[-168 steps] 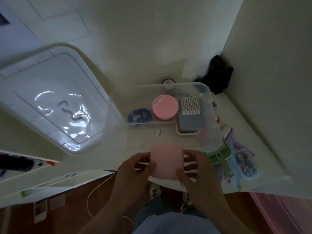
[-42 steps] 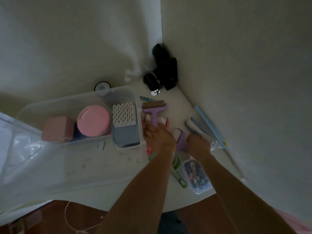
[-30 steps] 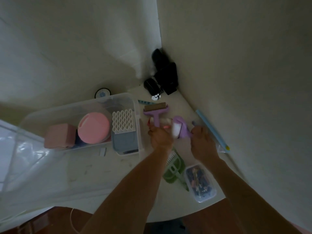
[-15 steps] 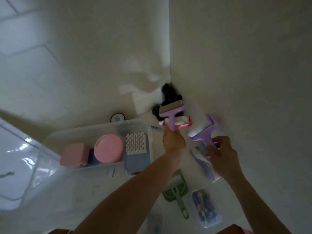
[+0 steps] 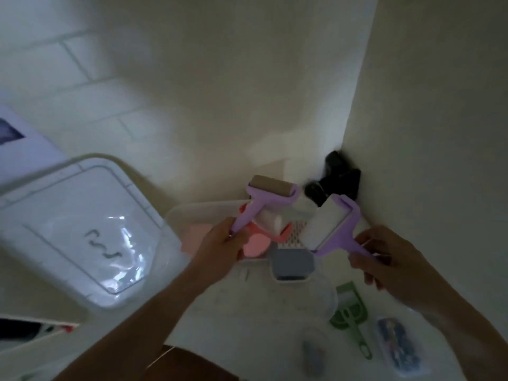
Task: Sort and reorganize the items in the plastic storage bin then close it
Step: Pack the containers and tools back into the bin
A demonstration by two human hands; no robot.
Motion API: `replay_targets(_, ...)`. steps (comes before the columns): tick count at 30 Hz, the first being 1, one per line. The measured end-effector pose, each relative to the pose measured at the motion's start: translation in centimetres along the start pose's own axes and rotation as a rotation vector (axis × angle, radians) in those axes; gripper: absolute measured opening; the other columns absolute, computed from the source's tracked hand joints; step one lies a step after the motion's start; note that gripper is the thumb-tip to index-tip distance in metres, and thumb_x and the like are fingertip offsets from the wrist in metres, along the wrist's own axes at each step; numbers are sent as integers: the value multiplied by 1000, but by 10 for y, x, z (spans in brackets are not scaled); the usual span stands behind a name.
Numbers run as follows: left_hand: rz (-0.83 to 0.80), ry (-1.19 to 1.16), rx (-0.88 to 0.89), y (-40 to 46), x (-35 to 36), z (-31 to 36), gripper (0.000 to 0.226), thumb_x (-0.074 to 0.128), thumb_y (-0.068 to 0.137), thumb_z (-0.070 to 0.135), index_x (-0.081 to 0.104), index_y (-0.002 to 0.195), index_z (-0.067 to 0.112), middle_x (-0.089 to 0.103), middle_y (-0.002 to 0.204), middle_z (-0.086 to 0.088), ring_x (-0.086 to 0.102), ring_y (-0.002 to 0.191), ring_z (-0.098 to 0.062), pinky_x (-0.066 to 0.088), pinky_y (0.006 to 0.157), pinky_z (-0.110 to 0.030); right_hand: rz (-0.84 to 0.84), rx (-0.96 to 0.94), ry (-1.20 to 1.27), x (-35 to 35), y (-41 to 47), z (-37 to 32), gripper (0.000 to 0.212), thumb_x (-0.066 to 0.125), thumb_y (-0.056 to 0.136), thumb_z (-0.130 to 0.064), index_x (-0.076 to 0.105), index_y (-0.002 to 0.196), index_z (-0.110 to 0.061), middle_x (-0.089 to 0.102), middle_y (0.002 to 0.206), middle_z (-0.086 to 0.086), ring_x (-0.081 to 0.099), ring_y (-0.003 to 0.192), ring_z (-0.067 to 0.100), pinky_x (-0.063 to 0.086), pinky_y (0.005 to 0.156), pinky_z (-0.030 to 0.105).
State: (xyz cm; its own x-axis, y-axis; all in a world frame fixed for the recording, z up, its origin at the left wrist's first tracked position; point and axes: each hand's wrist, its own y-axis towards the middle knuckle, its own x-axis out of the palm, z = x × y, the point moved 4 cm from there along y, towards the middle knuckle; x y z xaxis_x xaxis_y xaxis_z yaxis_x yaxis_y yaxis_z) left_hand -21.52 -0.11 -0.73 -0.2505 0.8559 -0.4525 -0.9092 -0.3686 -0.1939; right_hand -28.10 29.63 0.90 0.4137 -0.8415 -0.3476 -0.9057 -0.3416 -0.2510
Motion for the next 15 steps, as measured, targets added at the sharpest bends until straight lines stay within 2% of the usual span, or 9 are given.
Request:
replay_targets(3,-232,172,13,-15,-59,-37,9,61,97,16,63,92,10,64,63,-3,58,55,-10,44,55,-22,-73,24,-14,29,-3,-7,11,67,89,-8,58,94,-12,69,75,11,59,50,17,42,43,24)
replay_targets(6,-446,332,-16,-25,-92,-71,3,61,97,14,64,97,16,64,65,3,62,60,-7,49,60,-20,-140,41,-69,63,0,-6,6,61,93,-9,58,94,-15,71,76,8,60,53,19,43,46,29)
replay_targets(8,-554,423,-36,-23,-100,-97,5,60,98,18,63,101,21,65,69,7,63,64,-5,52,66,-21,-195,56,-133,88,3,-1,12,60,93,-8,58,95,-20,71,78,4,63,56,19,46,50,31)
replay_targets(11,-661,484,-80,-7,-100,-132,5,59,99,21,63,101,23,66,72,8,62,64,-2,50,66,-18,-253,110,-233,129,9,11,17,61,90,-7,58,95,-24,70,79,2,66,59,17,51,56,35)
replay_targets(15,-751,570,-137,22,-90,-168,14,57,99,20,64,110,17,65,81,8,63,69,-4,53,70,-18,-286,190,-360,179,24,21,13,60,88,-6,61,99,-15,69,90,10,69,64,24,57,61,39)
